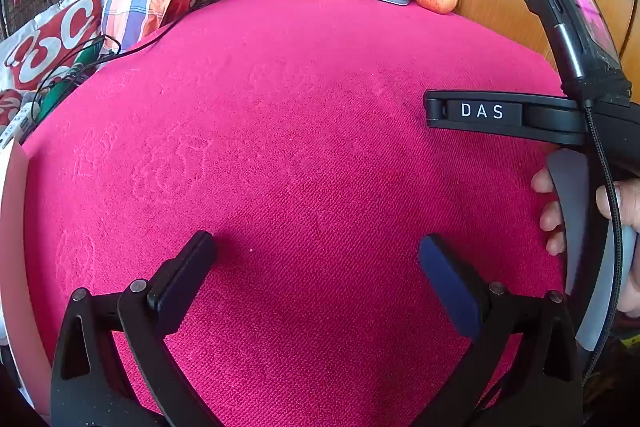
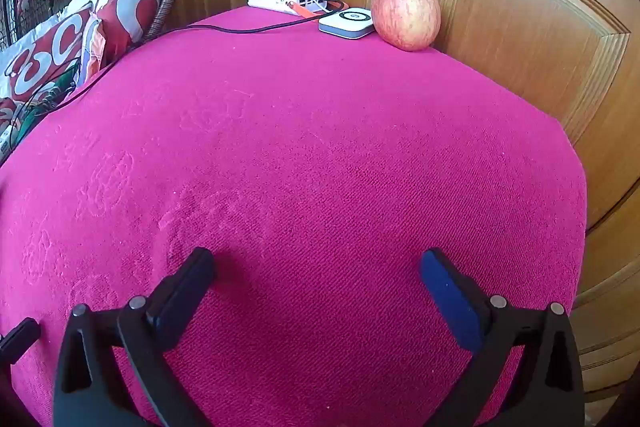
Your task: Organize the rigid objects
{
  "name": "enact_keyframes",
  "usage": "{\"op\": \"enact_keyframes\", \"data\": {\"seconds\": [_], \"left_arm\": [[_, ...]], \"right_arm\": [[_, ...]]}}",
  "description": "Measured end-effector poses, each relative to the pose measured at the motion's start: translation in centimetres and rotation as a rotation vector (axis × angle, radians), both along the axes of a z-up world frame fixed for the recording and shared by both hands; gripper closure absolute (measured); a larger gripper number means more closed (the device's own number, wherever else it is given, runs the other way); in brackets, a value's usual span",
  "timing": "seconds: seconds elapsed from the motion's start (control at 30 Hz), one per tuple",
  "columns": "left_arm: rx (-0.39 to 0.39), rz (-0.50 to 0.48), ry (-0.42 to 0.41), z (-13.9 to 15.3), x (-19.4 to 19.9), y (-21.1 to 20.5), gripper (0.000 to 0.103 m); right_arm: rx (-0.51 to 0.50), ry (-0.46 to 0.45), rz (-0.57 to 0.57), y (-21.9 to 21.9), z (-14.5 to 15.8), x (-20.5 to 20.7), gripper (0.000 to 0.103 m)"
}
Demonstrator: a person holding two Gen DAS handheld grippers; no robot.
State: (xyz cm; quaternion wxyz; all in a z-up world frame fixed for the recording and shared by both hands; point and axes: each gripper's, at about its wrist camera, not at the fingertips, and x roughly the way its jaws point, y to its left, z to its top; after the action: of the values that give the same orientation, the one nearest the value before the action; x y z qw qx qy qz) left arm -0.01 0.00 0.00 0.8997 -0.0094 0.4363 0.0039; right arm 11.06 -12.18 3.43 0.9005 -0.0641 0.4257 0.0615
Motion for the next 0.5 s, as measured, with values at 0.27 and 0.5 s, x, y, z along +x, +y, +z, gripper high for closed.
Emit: {"op": "enact_keyframes", "data": {"seconds": [0.27, 0.5], "left_arm": [[0.000, 0.000, 0.001, 0.02, 0.01, -0.01, 0.000], [0.000, -0.001, 0.001, 0.04, -0.10, -0.08, 0.000]], "right_arm": [[0.002, -0.002, 0.000, 0.06, -0.02, 0.01, 0.000], [0.000, -0.002, -0.002, 0.10, -0.06, 0.05, 0.000]]}}
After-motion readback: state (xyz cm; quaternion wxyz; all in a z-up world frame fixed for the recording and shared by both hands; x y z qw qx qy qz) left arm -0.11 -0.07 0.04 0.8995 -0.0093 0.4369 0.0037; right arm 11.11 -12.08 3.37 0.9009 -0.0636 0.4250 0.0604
